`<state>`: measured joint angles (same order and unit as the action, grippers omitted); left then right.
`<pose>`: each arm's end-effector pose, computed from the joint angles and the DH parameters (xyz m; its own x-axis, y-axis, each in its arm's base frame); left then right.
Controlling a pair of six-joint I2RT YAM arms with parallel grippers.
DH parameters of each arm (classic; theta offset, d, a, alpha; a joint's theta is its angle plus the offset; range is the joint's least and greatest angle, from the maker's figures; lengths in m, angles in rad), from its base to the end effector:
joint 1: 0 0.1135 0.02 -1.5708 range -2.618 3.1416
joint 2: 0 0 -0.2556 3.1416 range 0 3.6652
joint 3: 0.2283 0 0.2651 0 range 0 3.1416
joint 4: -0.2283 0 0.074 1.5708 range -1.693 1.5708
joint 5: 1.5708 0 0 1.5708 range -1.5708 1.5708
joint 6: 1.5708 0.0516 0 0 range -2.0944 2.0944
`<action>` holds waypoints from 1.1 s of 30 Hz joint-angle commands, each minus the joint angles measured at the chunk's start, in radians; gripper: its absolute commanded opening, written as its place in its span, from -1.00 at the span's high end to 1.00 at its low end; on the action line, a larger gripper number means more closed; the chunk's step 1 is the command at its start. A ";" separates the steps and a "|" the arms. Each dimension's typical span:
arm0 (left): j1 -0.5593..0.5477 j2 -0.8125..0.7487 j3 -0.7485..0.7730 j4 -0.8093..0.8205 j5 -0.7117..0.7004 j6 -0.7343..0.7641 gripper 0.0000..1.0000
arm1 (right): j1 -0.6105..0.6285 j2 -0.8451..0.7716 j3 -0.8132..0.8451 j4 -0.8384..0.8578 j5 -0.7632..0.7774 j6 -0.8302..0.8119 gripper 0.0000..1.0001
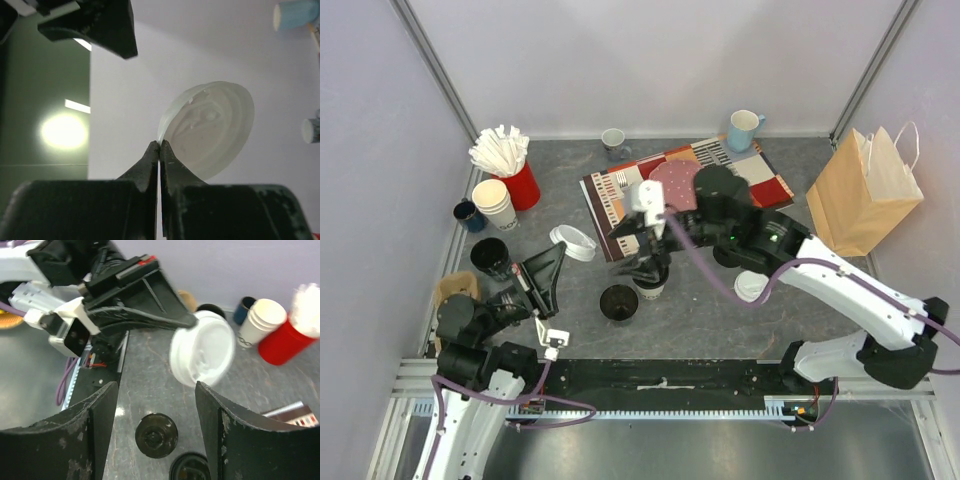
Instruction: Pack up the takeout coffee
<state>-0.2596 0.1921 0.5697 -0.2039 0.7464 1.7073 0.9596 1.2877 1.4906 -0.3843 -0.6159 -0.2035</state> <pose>0.0850 -0.0588 0.3326 0.8043 0.5389 0.2503 -0.2791 -0.0292 0.9598 0.1498 0.2658 0.4488 0.0996 -0.1453 -0.9844 -0.9950 -0.0269 -0.0967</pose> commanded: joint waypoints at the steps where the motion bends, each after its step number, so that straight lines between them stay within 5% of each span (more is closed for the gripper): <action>1: 0.002 -0.051 -0.040 0.236 0.146 0.231 0.95 | 0.125 0.119 0.180 -0.238 0.051 -0.261 -0.41; 10: 0.002 -0.175 -0.146 0.222 0.298 0.440 0.95 | 0.137 0.127 0.227 -0.327 0.056 -0.376 -0.36; 19: 0.002 -0.184 -0.122 0.159 0.355 0.448 0.96 | 0.136 0.076 0.160 -0.347 0.024 -0.608 -0.05; 33: 0.000 -0.221 -0.082 0.067 0.378 0.466 0.95 | 0.171 0.102 0.108 -0.303 0.005 -0.769 -0.11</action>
<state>-0.2596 0.0067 0.4610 -0.1261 1.0782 1.9610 1.1088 1.3766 1.5856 -0.7273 -0.6014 -0.9115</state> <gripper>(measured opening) 0.033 0.555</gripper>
